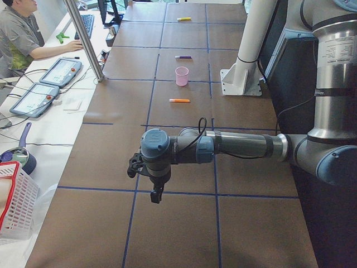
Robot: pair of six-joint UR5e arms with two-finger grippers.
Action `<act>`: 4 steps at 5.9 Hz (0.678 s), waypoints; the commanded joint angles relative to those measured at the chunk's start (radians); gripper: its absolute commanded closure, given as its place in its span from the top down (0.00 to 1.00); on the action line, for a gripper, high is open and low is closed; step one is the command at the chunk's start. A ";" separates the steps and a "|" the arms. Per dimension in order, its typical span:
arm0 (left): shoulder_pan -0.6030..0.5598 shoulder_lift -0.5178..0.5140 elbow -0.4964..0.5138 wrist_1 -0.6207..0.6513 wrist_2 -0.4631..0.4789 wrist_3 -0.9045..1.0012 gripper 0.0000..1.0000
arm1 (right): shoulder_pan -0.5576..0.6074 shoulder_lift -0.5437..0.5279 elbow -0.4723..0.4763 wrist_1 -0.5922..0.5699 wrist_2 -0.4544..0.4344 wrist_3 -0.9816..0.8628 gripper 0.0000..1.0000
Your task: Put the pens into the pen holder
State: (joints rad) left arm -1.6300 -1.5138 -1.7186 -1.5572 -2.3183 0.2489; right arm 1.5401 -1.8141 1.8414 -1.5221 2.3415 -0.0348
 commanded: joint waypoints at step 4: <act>0.322 -0.036 -0.003 -0.229 0.007 -0.287 1.00 | -0.002 0.007 -0.002 -0.001 0.013 0.004 1.00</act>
State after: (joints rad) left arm -1.3914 -1.5499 -1.7221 -1.7198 -2.3157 0.1012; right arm 1.5395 -1.8077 1.8407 -1.5231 2.3544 -0.0319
